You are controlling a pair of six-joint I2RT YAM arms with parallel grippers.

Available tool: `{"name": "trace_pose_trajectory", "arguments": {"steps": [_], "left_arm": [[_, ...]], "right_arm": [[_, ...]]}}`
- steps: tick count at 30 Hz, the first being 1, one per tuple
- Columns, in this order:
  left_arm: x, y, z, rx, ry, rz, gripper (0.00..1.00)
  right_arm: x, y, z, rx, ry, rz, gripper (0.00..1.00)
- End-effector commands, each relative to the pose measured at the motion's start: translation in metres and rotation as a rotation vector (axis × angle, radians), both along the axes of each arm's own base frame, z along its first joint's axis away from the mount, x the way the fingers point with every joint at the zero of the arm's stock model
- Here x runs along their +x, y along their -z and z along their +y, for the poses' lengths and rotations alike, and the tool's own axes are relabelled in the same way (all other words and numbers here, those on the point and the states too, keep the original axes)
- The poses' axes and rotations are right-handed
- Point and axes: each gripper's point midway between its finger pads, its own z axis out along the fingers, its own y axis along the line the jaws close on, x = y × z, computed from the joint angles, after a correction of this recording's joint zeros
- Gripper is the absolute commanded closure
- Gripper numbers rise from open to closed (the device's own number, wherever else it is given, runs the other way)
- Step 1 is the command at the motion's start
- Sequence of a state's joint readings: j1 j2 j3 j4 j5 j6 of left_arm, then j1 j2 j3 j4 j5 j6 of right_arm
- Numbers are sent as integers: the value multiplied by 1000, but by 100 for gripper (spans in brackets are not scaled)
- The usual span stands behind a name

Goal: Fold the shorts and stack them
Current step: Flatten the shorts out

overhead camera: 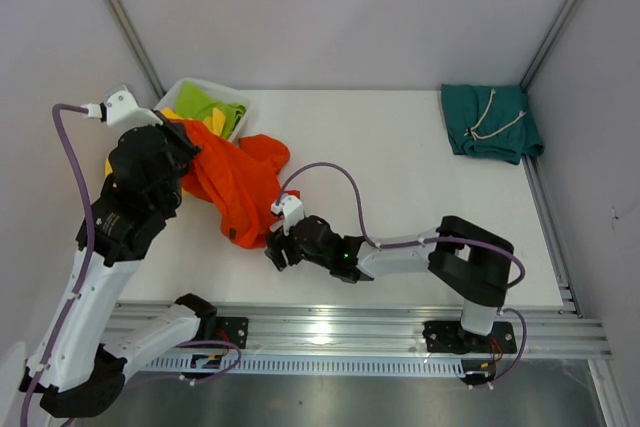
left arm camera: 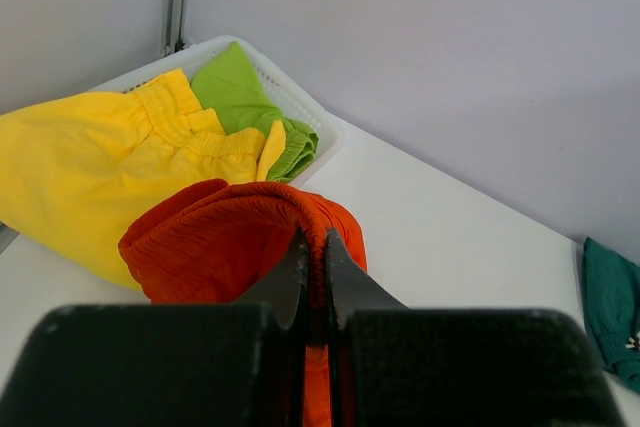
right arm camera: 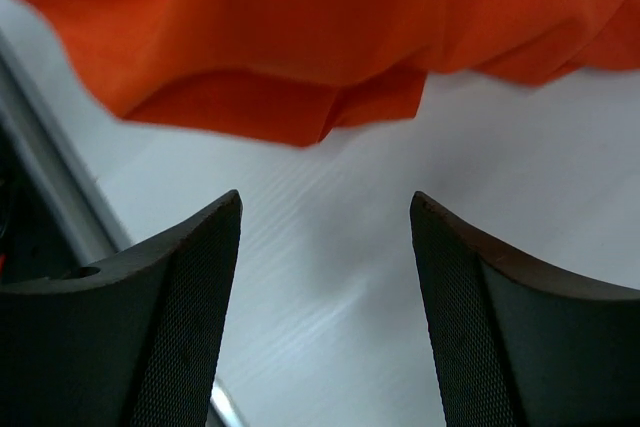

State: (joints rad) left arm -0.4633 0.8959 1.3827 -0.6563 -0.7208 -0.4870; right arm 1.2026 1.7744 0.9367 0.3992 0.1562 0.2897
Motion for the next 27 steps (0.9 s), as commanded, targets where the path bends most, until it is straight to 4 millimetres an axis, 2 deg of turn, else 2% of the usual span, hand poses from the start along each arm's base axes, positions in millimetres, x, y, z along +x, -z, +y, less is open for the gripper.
{"name": "trace_pose_trajectory", "arguments": {"steps": [1, 3, 4, 6, 12, 13, 14, 16, 19, 20, 22, 23, 24, 25, 27], "left_arm": [[-4, -35, 4, -28, 0, -86, 100], [-5, -36, 5, -28, -2, -86, 100], [-5, -38, 5, -27, -3, -89, 100], [-5, -39, 6, -26, -4, -91, 100], [-3, -49, 10, -11, -23, -94, 100], [-3, -53, 12, -12, -27, -101, 100], [-1, -53, 11, -10, -27, -95, 100], [-1, -59, 12, -16, -29, -108, 100], [4, -58, 10, -14, -27, -103, 100], [6, -58, 10, -11, -29, -99, 100], [8, -56, 9, -7, -29, -90, 100], [10, -56, 8, -9, -27, -88, 100], [10, -54, 7, -8, -24, -83, 100], [12, -53, 6, -14, -22, -81, 100], [12, -53, 3, -23, -9, -86, 100]], "right_arm": [[39, -25, 25, 74, 114, -138, 30], [42, -31, 37, 97, 107, -150, 29], [42, -23, 43, 88, 90, -148, 29], [42, -26, 53, 115, 66, -153, 31], [19, -8, 71, 159, -50, -113, 36], [19, -6, 72, 157, -39, -117, 38], [18, 1, 72, 134, -37, -111, 44], [12, 0, 81, 148, -61, -103, 45], [2, -2, 80, 155, -56, -102, 41], [1, -10, 79, 178, -50, -108, 36], [-5, -8, 74, 181, -59, -102, 30], [-4, -8, 75, 182, -54, -101, 29], [-3, -1, 76, 161, -49, -99, 30], [6, -9, 83, 162, -8, -116, 35], [15, 5, 81, 118, 34, -126, 40]]}}
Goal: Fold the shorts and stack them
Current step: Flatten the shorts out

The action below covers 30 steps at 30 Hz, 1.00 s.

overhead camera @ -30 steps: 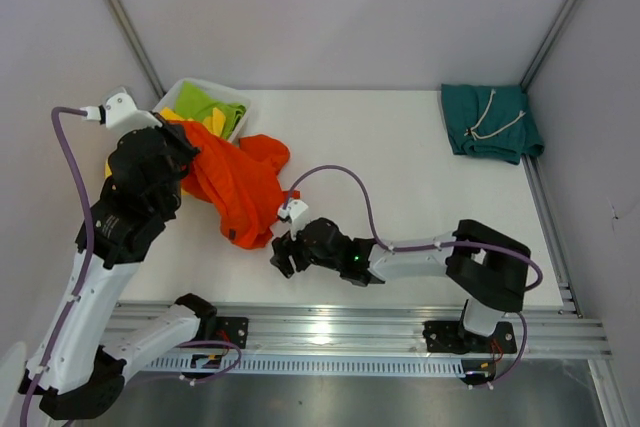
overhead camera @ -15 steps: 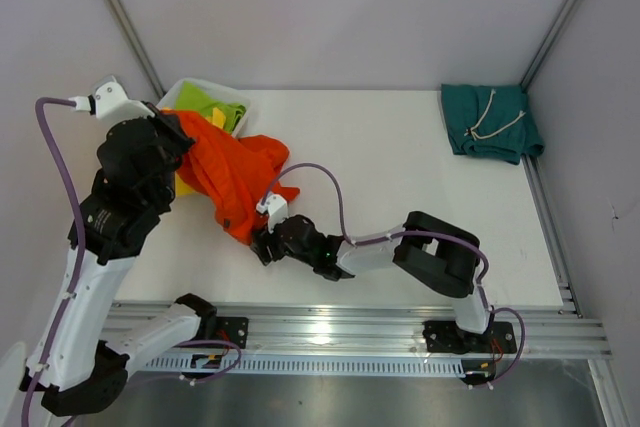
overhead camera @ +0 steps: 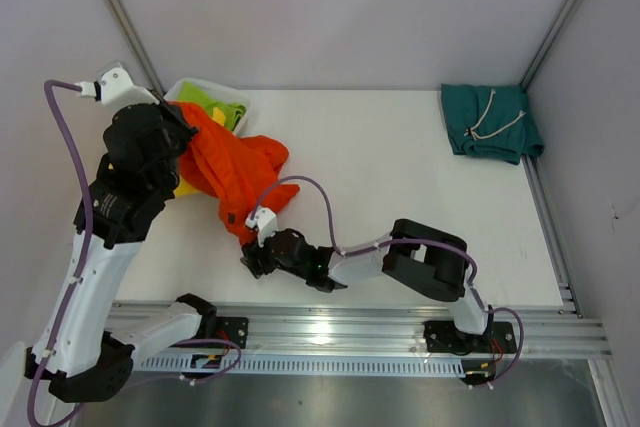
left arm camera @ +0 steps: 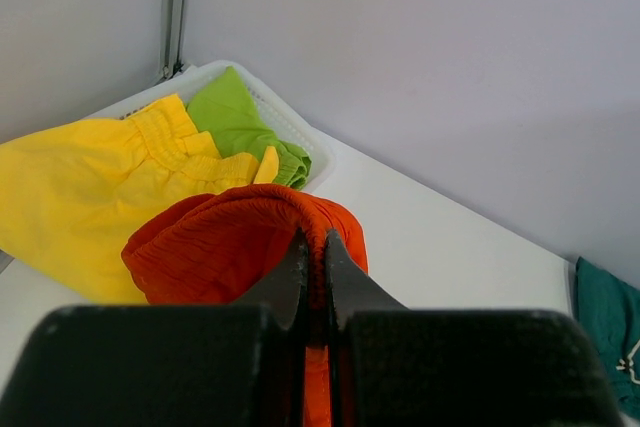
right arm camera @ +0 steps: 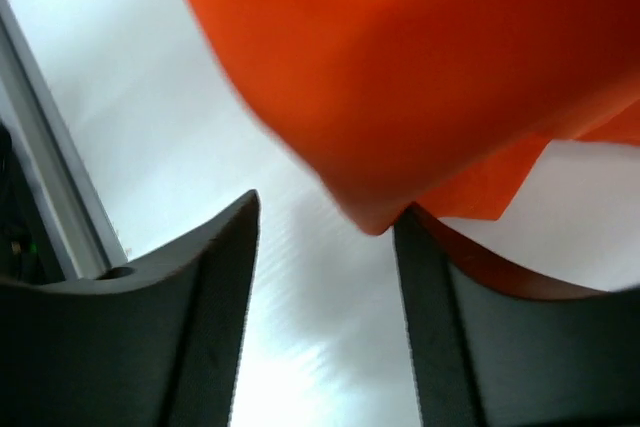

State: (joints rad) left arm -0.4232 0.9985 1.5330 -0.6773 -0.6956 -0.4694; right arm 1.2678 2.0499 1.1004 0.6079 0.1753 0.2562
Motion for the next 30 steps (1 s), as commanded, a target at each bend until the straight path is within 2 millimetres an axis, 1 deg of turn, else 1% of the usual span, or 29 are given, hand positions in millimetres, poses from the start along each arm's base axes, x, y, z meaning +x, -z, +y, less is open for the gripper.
{"name": "trace_pose_trajectory", "arguments": {"steps": [1, 2, 3, 4, 6, 7, 8, 9, 10, 11, 12, 13, 14, 15, 16, 17, 18, 19, 20, 21, 22, 23, 24, 25, 26, 27, 28, 29, 30], "left_arm": [[-3, -22, 2, -24, 6, -65, 100], [-3, -21, 3, -22, 2, -63, 100], [-3, -22, 4, -19, -3, -64, 100], [-4, -22, 6, -18, -9, -63, 100], [-4, -22, 8, -16, -15, -63, 100], [-4, -22, 8, -15, -16, -64, 100], [-4, -23, 9, -14, -18, -65, 100], [-4, -24, 11, -14, -22, -69, 100], [-4, -24, 11, -11, -20, -66, 100], [-4, -25, 12, -11, -23, -69, 100], [-3, -25, 14, -8, -32, -71, 100], [-3, -25, 14, -8, -31, -72, 100], [-1, -24, 15, -2, -33, -66, 100], [0, -23, 16, 3, -38, -63, 100], [0, -24, 16, 3, -39, -63, 100], [2, -22, 17, 10, -42, -56, 100], [3, -22, 17, 13, -45, -55, 100], [4, -21, 17, 15, -44, -54, 100], [6, -18, 18, 22, -52, -46, 100], [7, -16, 18, 28, -53, -40, 100], [9, -14, 18, 29, -56, -39, 100], [10, -12, 17, 31, -56, -35, 100], [14, -4, 16, 36, -57, -16, 100], [16, -1, 15, 36, -57, -11, 100], [17, 0, 14, 31, -50, -14, 100], [22, 12, 11, 31, -48, 9, 100], [23, 14, 10, 31, -43, 11, 100], [26, 21, 7, 24, -35, 15, 100], [28, 28, 6, 25, -32, 26, 100]], "right_arm": [[27, -22, 11, 57, 110, -54, 44], [30, -25, 12, 76, 117, -52, 54], [35, -26, 10, 85, 140, -47, 61], [37, -28, 9, 103, 149, -29, 77], [43, -27, 6, 107, 156, -18, 90], [45, -32, 4, 116, 157, -15, 100], [44, -33, 2, 119, 155, -12, 100], [42, -27, -4, 106, 153, -4, 100], [39, -35, -7, 123, 148, -4, 100], [36, -37, -9, 132, 142, 5, 100], [28, -30, -16, 117, 116, 21, 100], [22, -30, -21, 116, 99, 32, 100], [15, -49, -25, 156, 76, 36, 100], [-3, -53, -26, 165, -10, 62, 100], [-18, -45, -39, 141, -54, 93, 100], [-40, -74, -46, 193, -163, 114, 100], [-57, -80, -54, 197, -236, 134, 100], [-56, -85, -65, 193, -266, 161, 100], [-63, -98, -83, 198, -297, 196, 100], [-81, -105, -94, 208, -429, 252, 100], [-62, -103, -111, 196, -404, 300, 100], [-54, -109, -119, 198, -410, 336, 100], [-55, -107, -126, 185, -478, 410, 100], [-33, -104, -134, 179, -443, 444, 100], [-27, -106, -135, 159, -449, 486, 100], [-15, -85, -133, 110, -422, 524, 100], [-13, -66, -138, 39, -378, 601, 100], [-3, -63, -133, 17, -361, 606, 100], [-2, -40, -133, -20, -337, 669, 100]]}}
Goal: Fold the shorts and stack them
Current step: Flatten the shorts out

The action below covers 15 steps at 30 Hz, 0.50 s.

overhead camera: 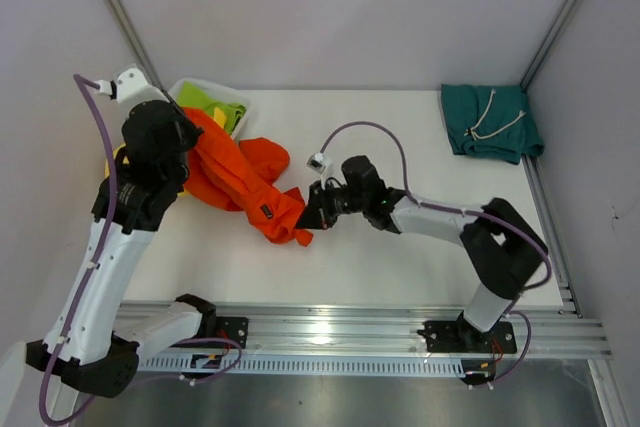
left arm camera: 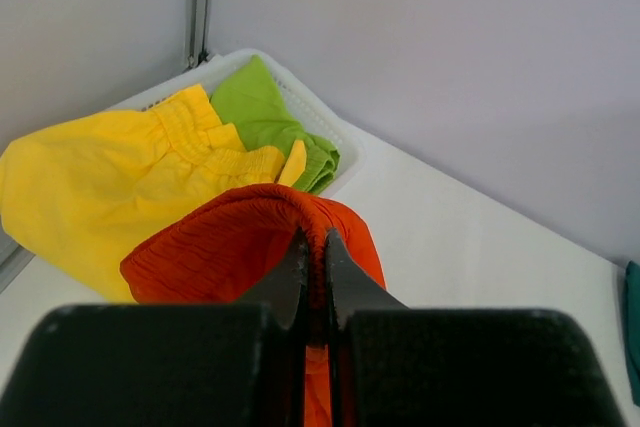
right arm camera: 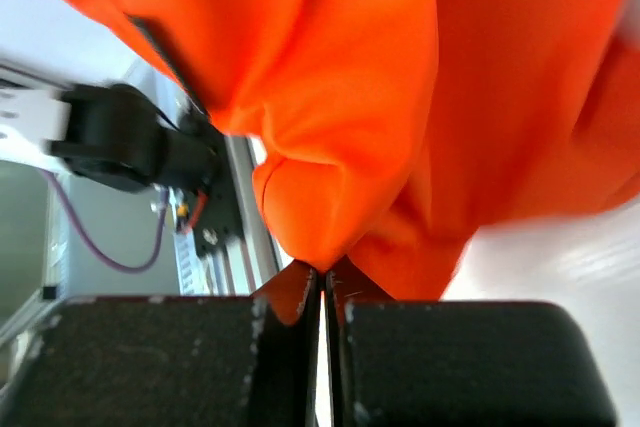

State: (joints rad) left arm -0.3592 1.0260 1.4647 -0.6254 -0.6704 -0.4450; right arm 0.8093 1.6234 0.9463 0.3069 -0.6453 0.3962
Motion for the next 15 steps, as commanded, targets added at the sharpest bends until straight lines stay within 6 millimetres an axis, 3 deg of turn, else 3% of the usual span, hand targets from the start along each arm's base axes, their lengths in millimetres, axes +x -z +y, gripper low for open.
{"name": "trace_pose_trajectory", "arguments": {"steps": [1, 3, 5, 8, 15], "left_arm": [[9, 5, -3, -15, 7, -28, 100], [12, 11, -3, -13, 0, -31, 100], [15, 17, -1, -3, -16, -25, 100], [20, 18, 3, 16, -52, -19, 100], [30, 1, 8, 29, -95, -54, 100]], "right_arm": [[-32, 66, -9, -186, -113, 275, 100], [-31, 83, -20, -177, -95, 355, 100], [-18, 87, -29, -136, -38, 398, 100], [-13, 100, -45, -183, 17, 386, 100], [-19, 115, -66, -246, 73, 341, 100]]}}
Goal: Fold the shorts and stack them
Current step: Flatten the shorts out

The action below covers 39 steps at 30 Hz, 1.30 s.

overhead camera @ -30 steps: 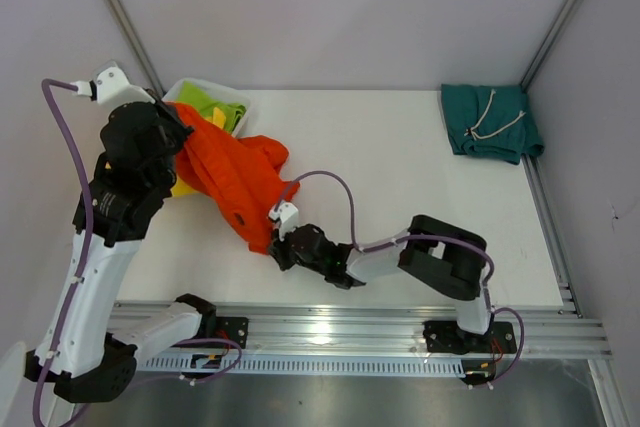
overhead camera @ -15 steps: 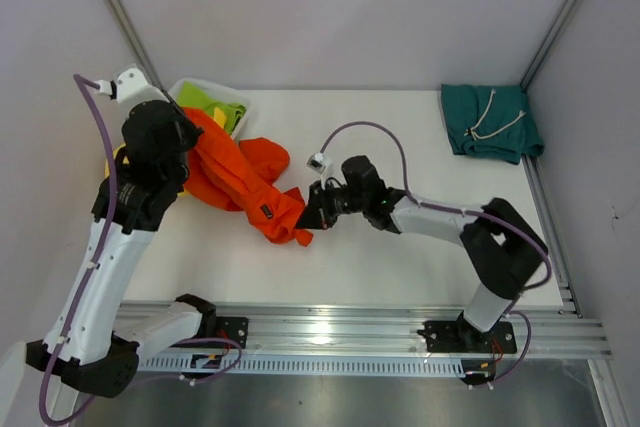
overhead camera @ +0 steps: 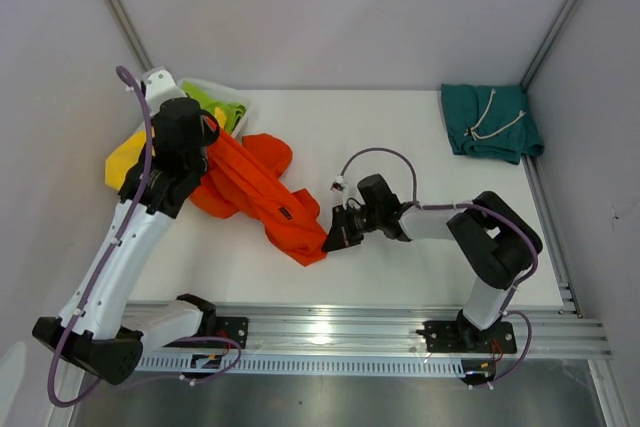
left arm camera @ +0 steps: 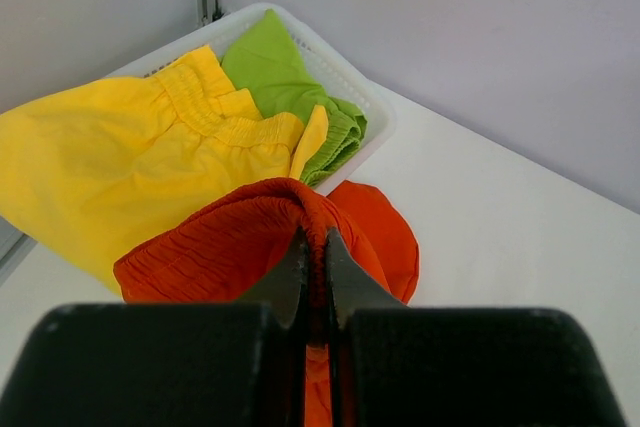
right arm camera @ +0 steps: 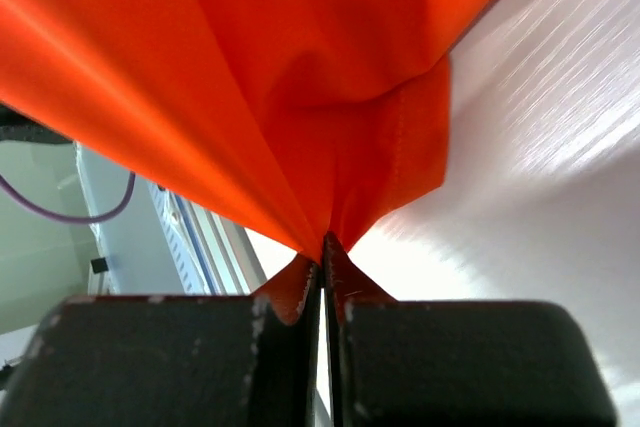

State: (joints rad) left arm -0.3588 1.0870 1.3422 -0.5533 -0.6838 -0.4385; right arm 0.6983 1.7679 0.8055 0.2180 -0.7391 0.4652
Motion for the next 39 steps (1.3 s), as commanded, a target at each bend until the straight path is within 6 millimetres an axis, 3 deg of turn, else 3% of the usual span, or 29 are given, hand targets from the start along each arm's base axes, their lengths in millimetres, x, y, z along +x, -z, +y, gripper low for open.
{"name": "trace_pose_trajectory", "arguments": {"steps": [1, 3, 5, 6, 7, 9, 11, 12, 13, 15, 17, 18, 20, 21, 22, 27, 31, 32, 39], "left_arm": [[4, -58, 15, -17, -77, -172, 100], [6, -66, 11, -20, -61, -189, 100], [7, -77, 8, -34, -39, -220, 100], [9, -79, 7, -35, -36, -221, 100], [9, -84, 5, -40, -27, -229, 100], [13, -87, 3, -40, -20, -228, 100], [14, -92, 1, -46, -11, -235, 100], [16, -90, 0, -44, -8, -229, 100], [17, -90, -1, -48, -5, -228, 100], [19, -85, -4, -53, 3, -220, 100], [20, -82, -5, -56, 9, -215, 100], [20, -80, -6, -58, 8, -213, 100], [19, -80, -5, -59, 10, -216, 100], [19, -80, -5, -60, 10, -217, 100], [19, -79, -5, -60, 10, -217, 100], [18, -76, -5, -52, 9, -208, 100], [17, -76, -4, -50, 11, -209, 100], [17, -75, -4, -49, 10, -209, 100], [17, -75, -5, -45, 15, -207, 100]], "right_arm": [[-9, 5, -12, -38, 2, -28, 100], [-7, -4, -11, -16, -1, -67, 100], [-4, -18, -11, 8, 19, -119, 92], [3, -22, -10, -4, 51, -164, 68], [5, -26, -9, -14, 67, -197, 56], [7, -42, -9, -40, 99, -302, 34], [8, -43, -8, -126, 172, -418, 26], [16, -51, -12, -154, 244, -480, 26], [6, -54, -7, -153, 242, -499, 25], [6, -59, -10, -166, 310, -524, 26], [-10, -65, 2, -173, 282, -561, 27], [-6, -61, 2, -227, 320, -594, 27], [-15, -54, 10, -289, 306, -614, 29], [-6, -59, 14, -306, 354, -638, 30], [-5, -45, 17, -342, 349, -630, 30], [18, -29, 29, -402, 403, -610, 36], [26, -21, 47, -430, 407, -595, 39], [25, -9, 46, -461, 398, -582, 39], [25, -4, 59, -464, 412, -574, 39]]}}
